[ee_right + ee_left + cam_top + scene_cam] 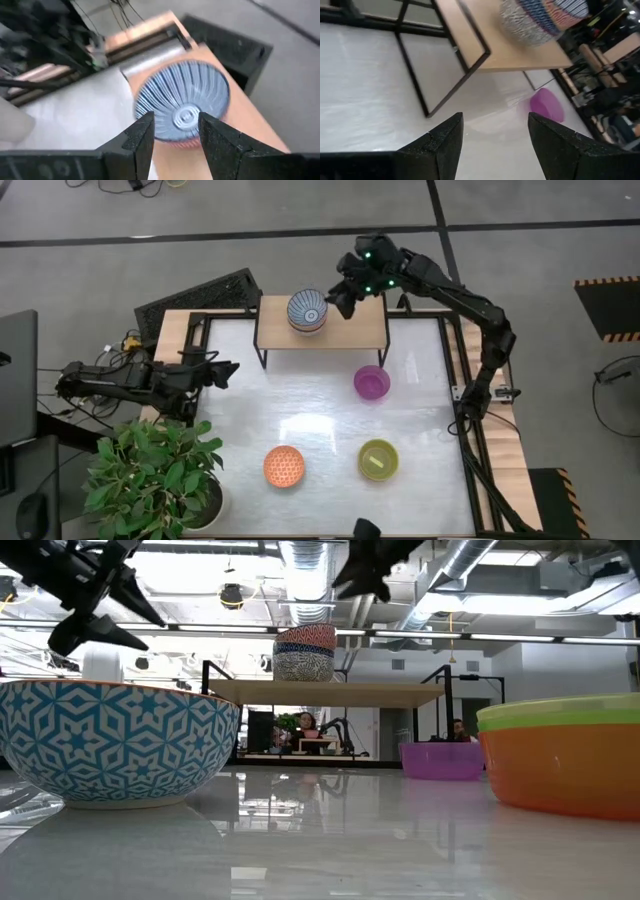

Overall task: Place and stack bowls onto a shelf
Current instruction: Stack the blue patterned bowl on top of the yellow patterned bowl on the shelf

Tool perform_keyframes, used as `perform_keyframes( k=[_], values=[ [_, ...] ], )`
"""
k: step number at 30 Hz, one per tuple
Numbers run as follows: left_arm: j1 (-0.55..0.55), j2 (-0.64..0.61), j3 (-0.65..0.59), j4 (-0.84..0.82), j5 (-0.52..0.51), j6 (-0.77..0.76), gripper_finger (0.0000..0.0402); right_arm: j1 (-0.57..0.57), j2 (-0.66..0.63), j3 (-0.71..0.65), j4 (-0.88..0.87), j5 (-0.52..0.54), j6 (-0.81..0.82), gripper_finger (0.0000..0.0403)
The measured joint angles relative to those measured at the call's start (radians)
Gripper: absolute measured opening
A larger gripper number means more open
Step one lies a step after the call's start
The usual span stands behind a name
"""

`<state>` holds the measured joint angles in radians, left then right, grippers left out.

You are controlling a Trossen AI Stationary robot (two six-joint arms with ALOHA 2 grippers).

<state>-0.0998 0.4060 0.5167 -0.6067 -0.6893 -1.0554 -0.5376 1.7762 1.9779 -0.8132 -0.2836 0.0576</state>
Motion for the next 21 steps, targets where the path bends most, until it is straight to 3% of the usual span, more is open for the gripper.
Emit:
perform_keyframes(
  k=[10, 21],
  values=[
    [0.000, 0.000, 0.000, 0.045, -0.001, 0.037, 0.0208, 0.027, 0.003, -0.176, 0.151, 0.012, 0.035, 0.0178],
    [0.000, 0.000, 0.000, 0.044, -0.002, 0.034, 0.0208, 0.025, 0.003, -0.245, 0.249, 0.021, 0.040, 0.0178]
  ],
)
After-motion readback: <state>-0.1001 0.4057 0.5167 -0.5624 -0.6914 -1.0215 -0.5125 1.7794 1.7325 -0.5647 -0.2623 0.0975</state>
